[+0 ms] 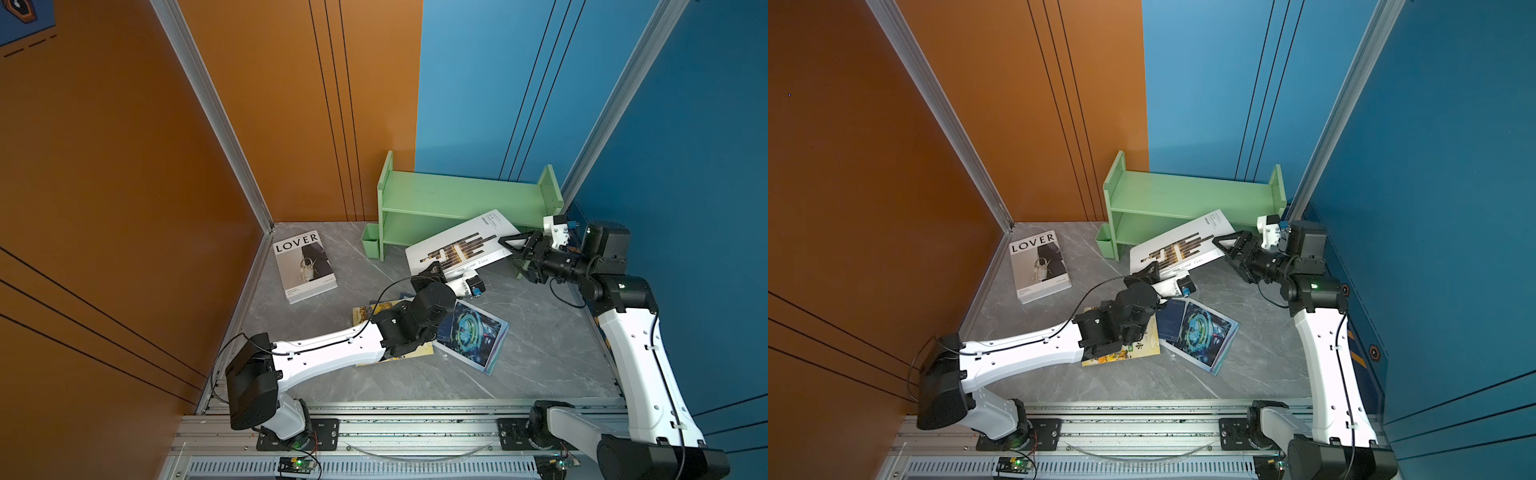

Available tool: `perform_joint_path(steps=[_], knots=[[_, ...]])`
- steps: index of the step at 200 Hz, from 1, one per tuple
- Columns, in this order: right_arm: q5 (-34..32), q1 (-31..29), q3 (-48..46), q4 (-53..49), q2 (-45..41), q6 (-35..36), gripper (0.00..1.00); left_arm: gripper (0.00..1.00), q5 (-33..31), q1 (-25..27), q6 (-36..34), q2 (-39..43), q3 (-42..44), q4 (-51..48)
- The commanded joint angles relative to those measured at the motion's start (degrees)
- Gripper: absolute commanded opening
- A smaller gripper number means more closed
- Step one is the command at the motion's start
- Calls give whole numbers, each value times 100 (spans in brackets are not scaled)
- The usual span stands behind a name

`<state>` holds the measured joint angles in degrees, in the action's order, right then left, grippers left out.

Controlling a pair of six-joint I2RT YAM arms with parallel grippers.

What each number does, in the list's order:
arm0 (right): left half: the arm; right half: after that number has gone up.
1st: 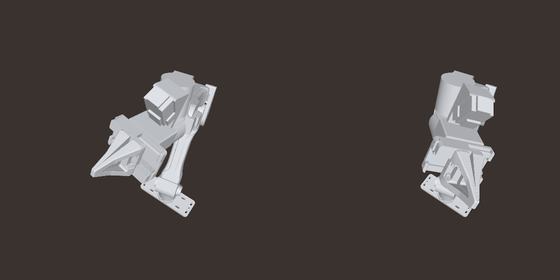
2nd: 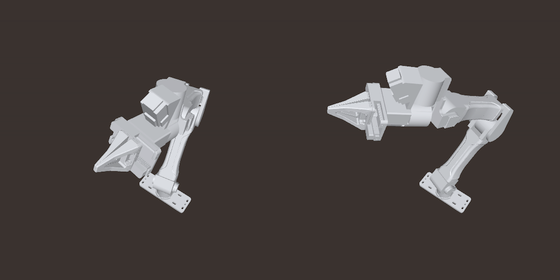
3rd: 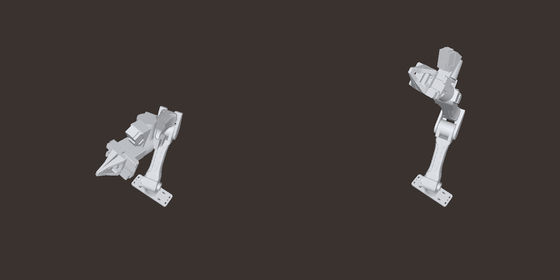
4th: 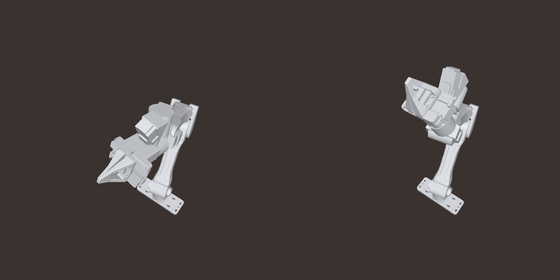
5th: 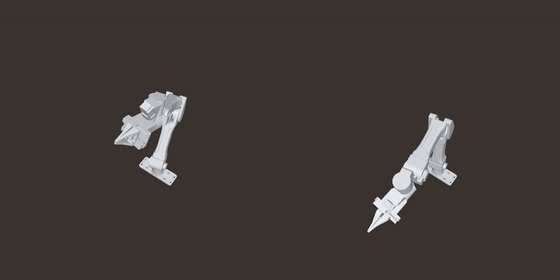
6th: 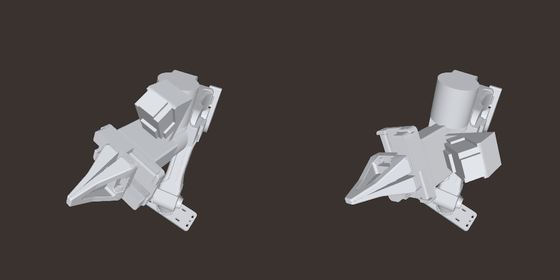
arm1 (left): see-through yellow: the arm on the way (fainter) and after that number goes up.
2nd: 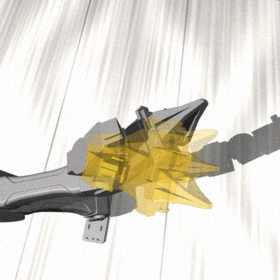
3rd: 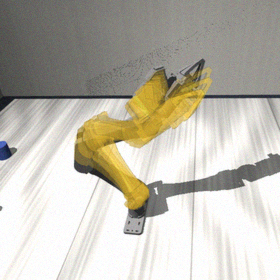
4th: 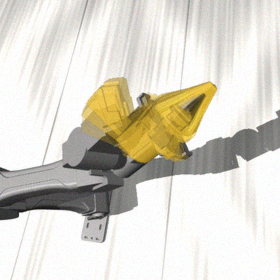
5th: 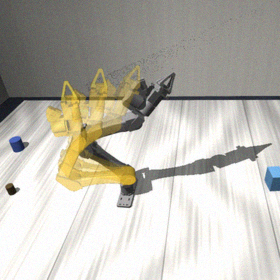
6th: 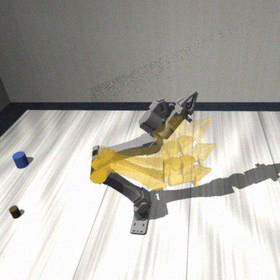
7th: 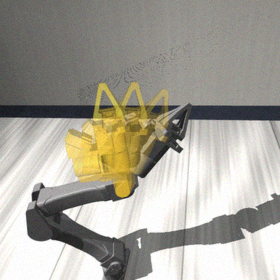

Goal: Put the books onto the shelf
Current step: 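Pass the white book to the right gripper, which grasps its far edge, then hold the white book with both grippers and swing it flat over the shelf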

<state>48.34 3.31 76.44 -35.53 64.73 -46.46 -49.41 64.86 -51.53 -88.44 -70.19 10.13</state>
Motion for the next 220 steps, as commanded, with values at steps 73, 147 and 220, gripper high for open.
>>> perform_joint_path(steps=[73,147,220], knots=[[-471,-208,-138,588,-21,-391,55,2,-174,193,-955,-38,102,1060],[-1042,-217,-449,1293,-534,-1041,46,14,-178,281,-1217,-16,107,1699],[-2070,-200,-910,2429,-978,-1694,40,37,111,206,-1470,-232,76,2379]])
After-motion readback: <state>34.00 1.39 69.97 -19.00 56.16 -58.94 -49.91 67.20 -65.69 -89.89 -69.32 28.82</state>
